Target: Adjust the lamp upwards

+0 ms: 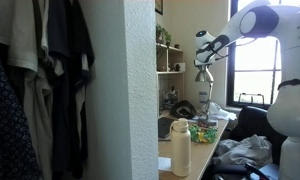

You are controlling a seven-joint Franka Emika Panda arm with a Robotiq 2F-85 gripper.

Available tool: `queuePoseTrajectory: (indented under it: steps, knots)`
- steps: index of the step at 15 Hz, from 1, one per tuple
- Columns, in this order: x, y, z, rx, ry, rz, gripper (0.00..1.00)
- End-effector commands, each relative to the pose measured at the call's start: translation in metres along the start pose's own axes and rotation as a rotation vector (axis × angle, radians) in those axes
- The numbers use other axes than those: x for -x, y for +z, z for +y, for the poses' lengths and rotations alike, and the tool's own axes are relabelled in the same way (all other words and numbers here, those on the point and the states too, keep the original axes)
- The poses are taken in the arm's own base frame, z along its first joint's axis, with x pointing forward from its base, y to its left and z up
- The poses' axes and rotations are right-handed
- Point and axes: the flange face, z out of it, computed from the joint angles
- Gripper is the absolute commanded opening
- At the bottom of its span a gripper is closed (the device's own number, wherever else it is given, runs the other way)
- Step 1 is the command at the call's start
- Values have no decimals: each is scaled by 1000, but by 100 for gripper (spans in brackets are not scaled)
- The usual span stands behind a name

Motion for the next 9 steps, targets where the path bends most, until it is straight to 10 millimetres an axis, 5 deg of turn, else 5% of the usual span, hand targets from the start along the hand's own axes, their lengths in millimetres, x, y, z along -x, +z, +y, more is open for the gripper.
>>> queuePoseTrajectory:
  steps: [1,9]
  knots:
    - [-9,-3,-4,25,1,-7,99]
    - [-10,-33,4,54,-78,-50,100]
